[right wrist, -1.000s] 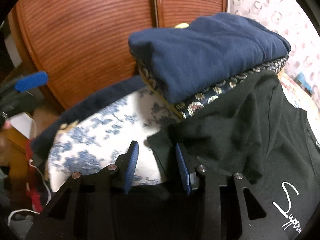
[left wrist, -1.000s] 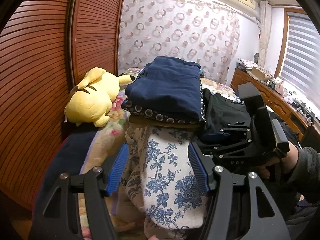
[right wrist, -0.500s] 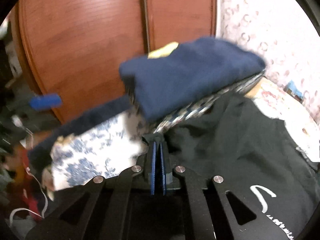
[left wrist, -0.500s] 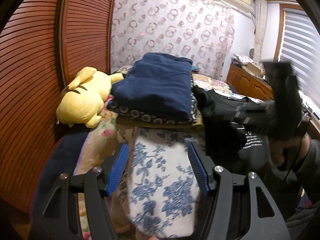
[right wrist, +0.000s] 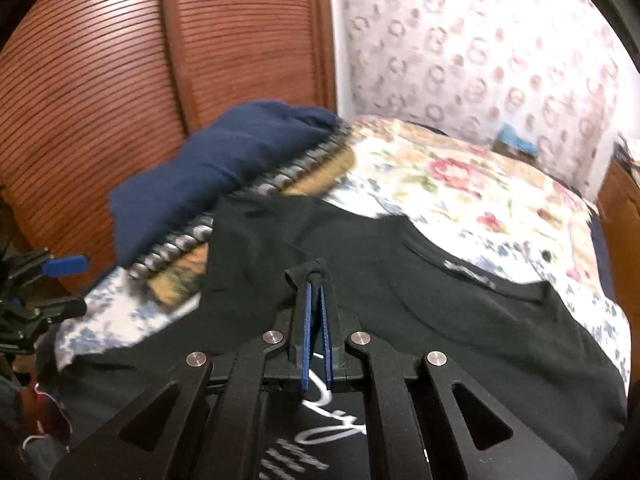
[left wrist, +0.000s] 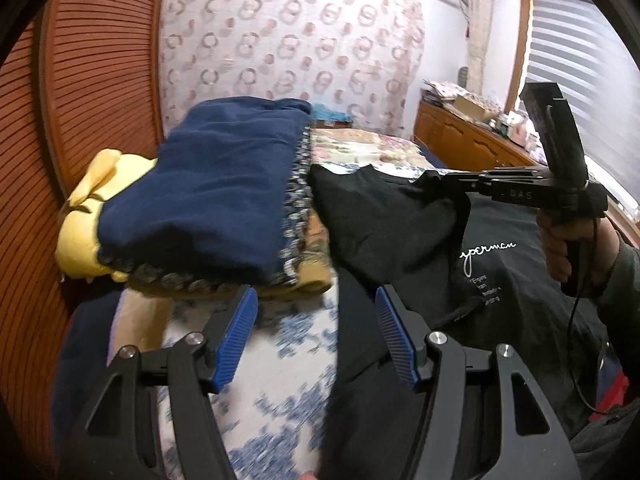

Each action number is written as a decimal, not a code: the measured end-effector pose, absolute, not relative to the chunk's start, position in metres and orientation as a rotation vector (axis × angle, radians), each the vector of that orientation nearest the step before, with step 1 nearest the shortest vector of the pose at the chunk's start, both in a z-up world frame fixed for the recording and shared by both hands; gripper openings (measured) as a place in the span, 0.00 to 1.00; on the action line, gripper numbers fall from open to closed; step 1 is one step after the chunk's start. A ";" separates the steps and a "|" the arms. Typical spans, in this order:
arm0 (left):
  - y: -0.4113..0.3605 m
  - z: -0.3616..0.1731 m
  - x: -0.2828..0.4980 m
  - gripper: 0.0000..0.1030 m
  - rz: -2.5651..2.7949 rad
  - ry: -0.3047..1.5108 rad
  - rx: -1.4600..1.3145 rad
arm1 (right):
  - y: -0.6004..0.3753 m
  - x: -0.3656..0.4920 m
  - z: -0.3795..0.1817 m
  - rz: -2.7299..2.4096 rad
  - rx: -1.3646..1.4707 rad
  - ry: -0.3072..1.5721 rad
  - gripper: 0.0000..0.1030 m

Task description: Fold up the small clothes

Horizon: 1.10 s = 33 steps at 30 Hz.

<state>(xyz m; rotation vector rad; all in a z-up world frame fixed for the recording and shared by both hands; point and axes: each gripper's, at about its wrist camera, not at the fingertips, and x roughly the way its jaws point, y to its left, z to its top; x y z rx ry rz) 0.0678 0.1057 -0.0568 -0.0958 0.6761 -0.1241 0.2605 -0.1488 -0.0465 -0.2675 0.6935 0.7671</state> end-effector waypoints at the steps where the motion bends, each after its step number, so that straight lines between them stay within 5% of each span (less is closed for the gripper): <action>1: 0.102 -0.058 0.072 0.59 -0.129 0.681 -0.091 | -0.151 0.263 -0.048 0.758 -0.265 0.697 0.02; 7: 0.088 -0.057 0.087 0.59 -0.158 0.694 -0.076 | -0.169 0.282 -0.051 0.691 -0.254 0.710 0.04; 10: 0.082 -0.052 0.095 0.59 -0.170 0.692 -0.069 | -0.174 0.284 -0.051 0.672 -0.254 0.708 0.26; 14: 0.068 -0.045 0.110 0.59 -0.191 0.693 -0.042 | -0.191 0.283 -0.044 0.677 -0.228 0.696 0.37; 33: -0.063 -0.037 0.193 0.59 -0.437 0.741 0.133 | -0.338 0.249 -0.024 0.486 -0.133 0.653 0.53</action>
